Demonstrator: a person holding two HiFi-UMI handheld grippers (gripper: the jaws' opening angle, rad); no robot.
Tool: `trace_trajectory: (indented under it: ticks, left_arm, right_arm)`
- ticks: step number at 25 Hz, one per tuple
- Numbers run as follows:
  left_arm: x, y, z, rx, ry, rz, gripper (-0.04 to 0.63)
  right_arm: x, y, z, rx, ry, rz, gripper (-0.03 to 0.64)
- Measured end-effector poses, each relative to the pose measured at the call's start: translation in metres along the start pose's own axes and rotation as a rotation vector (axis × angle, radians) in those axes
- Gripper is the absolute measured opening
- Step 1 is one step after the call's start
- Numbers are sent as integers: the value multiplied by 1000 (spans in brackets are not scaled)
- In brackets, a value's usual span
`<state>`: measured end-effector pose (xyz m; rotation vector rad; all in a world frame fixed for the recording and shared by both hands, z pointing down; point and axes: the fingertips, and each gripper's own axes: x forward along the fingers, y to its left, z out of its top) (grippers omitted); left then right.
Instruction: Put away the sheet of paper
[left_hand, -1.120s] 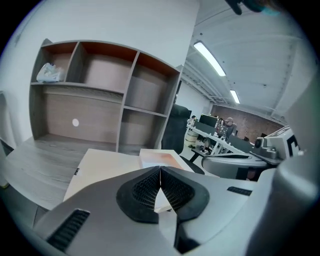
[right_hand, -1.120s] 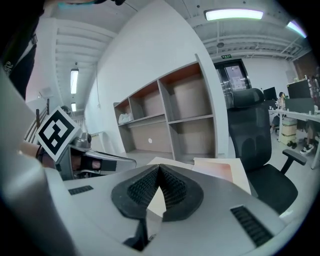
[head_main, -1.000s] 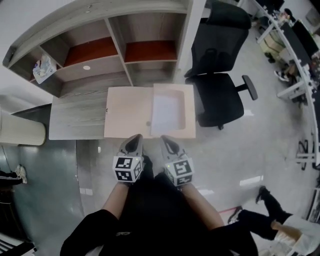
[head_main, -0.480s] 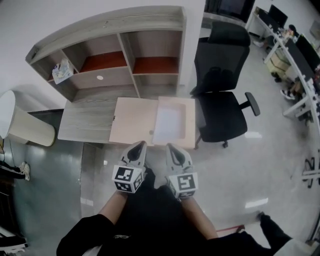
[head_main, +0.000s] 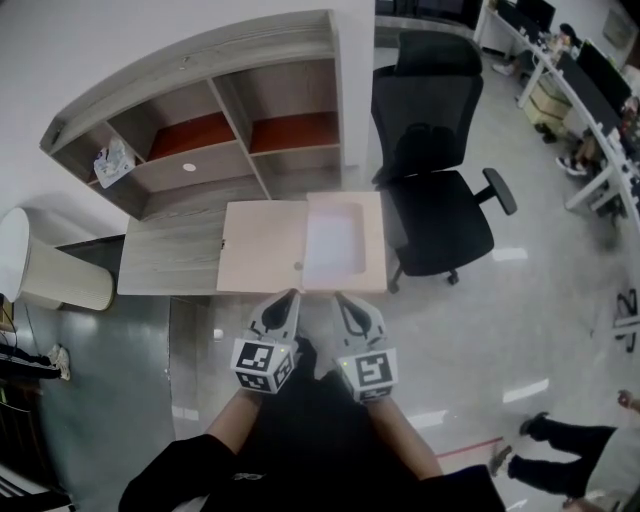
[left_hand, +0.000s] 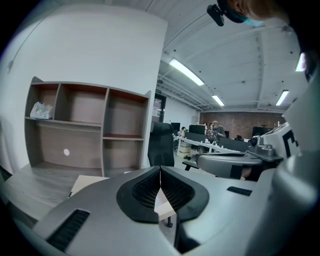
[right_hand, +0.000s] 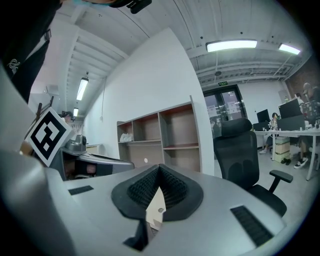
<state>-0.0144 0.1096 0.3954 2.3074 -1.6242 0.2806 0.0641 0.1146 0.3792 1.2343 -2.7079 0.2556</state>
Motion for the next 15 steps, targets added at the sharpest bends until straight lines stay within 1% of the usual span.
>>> trace_trajectory:
  ticks: [3,8,15]
  left_arm:
    - [0,3,-3,-3,6,7,46]
    - [0,5,3,-3,-11,21,46]
    - [4,3,5,12,-9,12,46]
  right_arm:
    - [1,0,-1,-7,4,4,15]
    - [5,1,2,-12,1,16,15]
    - [13,7,7,-24,-1,42,15]
